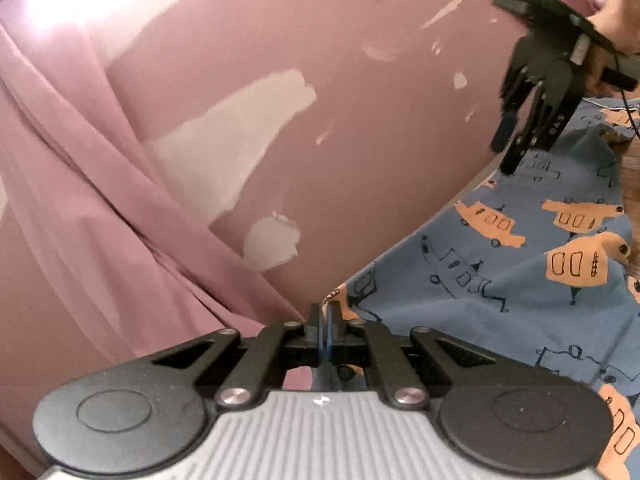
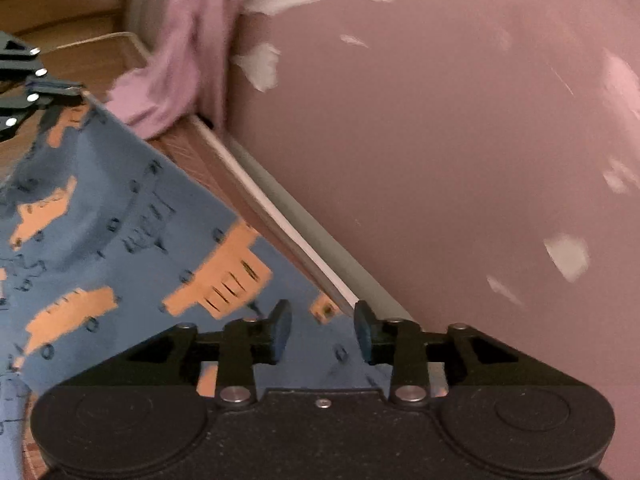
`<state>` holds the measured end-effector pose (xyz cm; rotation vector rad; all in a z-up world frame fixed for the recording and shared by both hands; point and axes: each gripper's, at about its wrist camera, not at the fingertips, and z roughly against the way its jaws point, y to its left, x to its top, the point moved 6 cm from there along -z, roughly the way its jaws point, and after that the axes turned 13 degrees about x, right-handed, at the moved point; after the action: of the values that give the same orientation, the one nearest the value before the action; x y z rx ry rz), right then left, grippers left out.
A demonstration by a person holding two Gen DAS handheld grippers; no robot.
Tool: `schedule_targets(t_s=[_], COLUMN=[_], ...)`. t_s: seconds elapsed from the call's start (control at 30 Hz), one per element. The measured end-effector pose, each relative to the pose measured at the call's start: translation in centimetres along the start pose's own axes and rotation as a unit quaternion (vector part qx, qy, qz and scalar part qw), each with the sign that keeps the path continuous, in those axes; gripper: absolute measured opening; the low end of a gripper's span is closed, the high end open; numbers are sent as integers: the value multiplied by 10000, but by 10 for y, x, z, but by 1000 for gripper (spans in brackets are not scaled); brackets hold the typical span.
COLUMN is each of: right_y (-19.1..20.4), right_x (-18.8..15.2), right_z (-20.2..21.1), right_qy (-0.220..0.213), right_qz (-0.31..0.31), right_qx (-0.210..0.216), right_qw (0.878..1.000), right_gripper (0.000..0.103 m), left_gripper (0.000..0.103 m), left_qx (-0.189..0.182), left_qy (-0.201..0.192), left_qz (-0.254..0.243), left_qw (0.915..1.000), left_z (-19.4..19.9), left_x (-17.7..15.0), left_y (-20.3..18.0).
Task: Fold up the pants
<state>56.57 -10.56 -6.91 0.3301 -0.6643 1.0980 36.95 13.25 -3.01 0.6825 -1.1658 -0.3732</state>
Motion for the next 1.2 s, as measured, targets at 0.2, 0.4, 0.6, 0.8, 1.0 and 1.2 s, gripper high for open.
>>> schedule_targets(t_s=[0.2,0.4,0.6,0.8,1.0,1.2], right_y=[21,19,29,69,200,318], right_x=[22,26,16,5,-44,-115], right_z=[-21,-41,-24,53,151,156], right_qy=[573,1172,1258,552,554,998], right_qz=[1202,1675,1753,1894,2816,2382], right_qx=[228,367,416,-861,-2198,-1944], right_qw=[9908,9782,9756,9766,9324,9463], right_gripper=[55,44,0,0,0,0], left_gripper=[2,2,2,2,2,2], left_qx=[185,252,291,143,-148,-995], left_qy=[-662,-1297,-1397,-1228,-1252,-1072], left_qz=[-373,-895,-1076,-907,-991,-1665], left_qw=[9969,9872,9839,9882,9871,9751], left_z=[27,59,79,93,140,193], left_x=[2,-5,-5,2,-8,-51], left_y=[-4,-11,-7,5,10,-18])
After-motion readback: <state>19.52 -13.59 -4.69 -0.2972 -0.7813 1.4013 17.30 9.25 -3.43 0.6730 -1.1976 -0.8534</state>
